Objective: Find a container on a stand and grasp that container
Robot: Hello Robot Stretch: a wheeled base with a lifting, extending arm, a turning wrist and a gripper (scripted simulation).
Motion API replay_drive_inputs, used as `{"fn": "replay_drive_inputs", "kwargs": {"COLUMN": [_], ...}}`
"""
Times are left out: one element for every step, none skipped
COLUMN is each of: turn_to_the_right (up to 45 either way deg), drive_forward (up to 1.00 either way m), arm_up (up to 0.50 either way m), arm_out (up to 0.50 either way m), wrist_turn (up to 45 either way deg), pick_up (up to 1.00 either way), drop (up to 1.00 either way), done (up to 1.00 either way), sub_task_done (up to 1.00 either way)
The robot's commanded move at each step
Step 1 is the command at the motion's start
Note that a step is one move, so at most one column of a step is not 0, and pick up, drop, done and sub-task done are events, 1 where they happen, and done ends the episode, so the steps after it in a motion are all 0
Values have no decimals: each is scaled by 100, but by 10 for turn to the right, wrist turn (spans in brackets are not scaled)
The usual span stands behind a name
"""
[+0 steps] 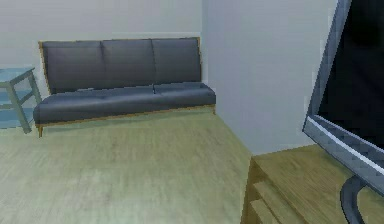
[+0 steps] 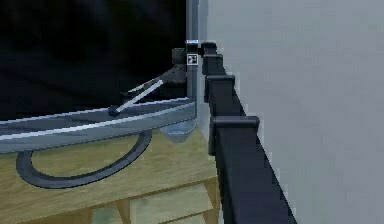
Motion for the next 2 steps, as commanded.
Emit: {"fn": "replay_drive_inputs", "kwargs": {"turn_to_the_right": [0,0], "drive_forward": [0,0], "arm_up": [0,0], "arm_out": [0,0], "wrist_turn": [450,300], "pick_up": [0,0], "drop": [0,0], "done": [0,0], "sub_task_done": [0,0]}}
